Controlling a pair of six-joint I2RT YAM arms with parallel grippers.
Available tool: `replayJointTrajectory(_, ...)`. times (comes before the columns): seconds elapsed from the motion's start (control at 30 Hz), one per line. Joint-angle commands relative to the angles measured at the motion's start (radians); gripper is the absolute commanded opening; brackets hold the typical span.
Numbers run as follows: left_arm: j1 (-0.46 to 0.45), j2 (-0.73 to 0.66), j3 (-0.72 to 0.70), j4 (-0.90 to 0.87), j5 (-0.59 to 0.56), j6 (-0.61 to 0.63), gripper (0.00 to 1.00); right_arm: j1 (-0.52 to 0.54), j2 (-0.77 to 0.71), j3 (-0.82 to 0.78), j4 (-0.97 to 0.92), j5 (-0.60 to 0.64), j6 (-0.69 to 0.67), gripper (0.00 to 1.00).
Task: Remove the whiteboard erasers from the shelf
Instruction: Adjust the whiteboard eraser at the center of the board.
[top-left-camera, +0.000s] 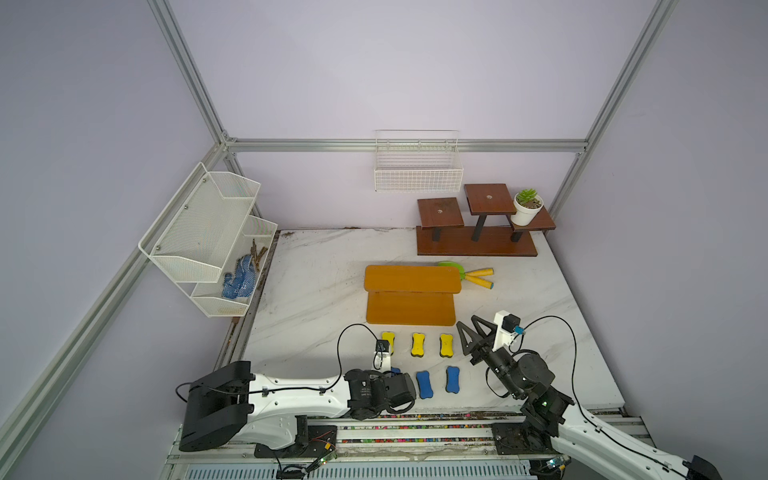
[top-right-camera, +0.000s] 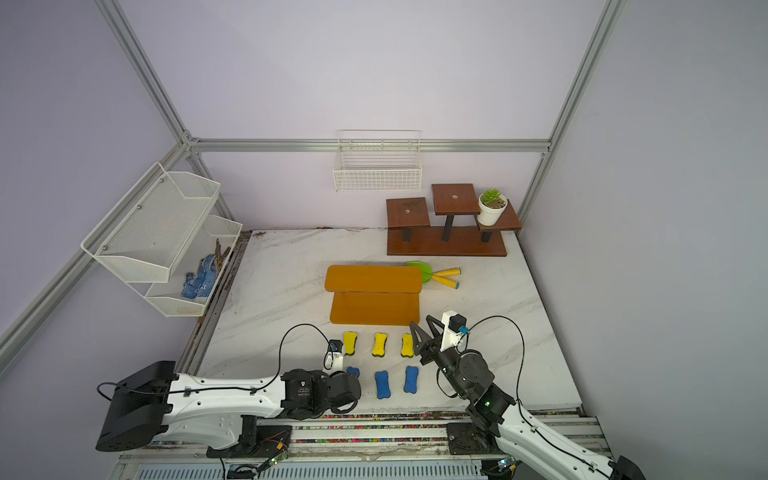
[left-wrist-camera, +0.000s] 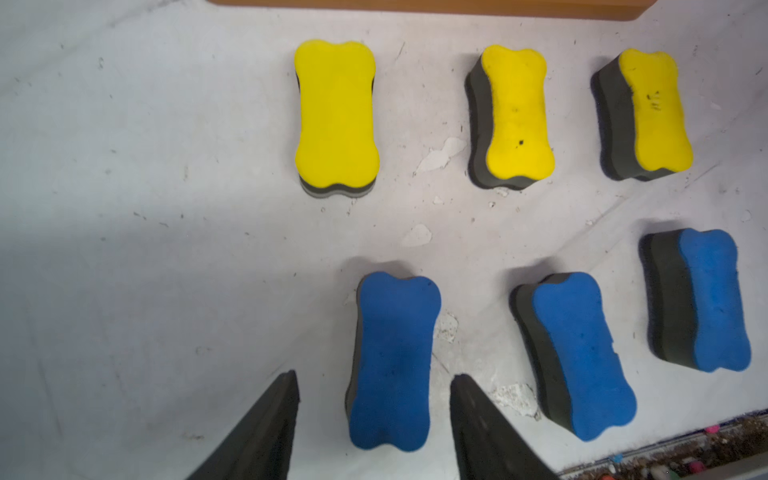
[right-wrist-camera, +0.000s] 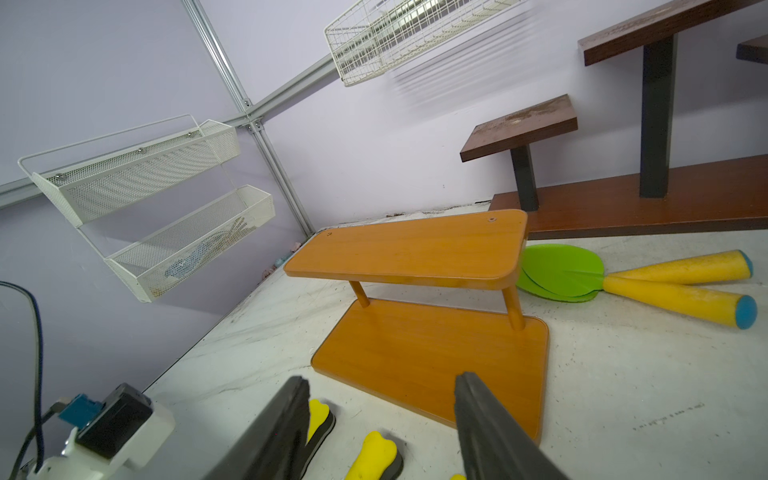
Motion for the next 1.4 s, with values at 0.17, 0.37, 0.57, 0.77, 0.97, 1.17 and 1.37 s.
replayJointTrajectory(0.17,0.042,-0.025,0.036,0.039,0.034,0.174,0.83,-0.004,0.025,0.009,-0.004,-0.003,-0.015,0.61)
replayJointTrajectory(0.37,0.062,0.041,0.049,0.034,0.082,0.196,0.86,-0.004,0.054,0.01,0.019,-0.009,-0.012,0.6)
replayJointTrajectory(0.57,0.063,0.12,0.066,0.05,0.114,0.204,0.86,-0.006,0.068,0.01,0.028,-0.011,-0.011,0.6)
replayJointTrajectory(0.77,0.065,0.122,0.06,0.04,0.094,0.184,0.73,-0.005,0.065,0.006,0.029,-0.012,-0.011,0.61)
replayJointTrajectory(0.97,0.073,0.124,0.045,0.044,0.081,0.171,0.69,-0.005,0.052,0.002,0.024,-0.012,-0.01,0.61)
replayJointTrajectory(1.17,0.08,0.153,0.035,0.052,0.087,0.165,0.67,-0.006,0.046,0.0,0.021,-0.012,-0.01,0.61)
replayJointTrajectory(1.37,0.08,0.162,0.024,0.04,0.085,0.16,0.59,-0.005,0.045,0.0,0.022,-0.013,-0.01,0.61)
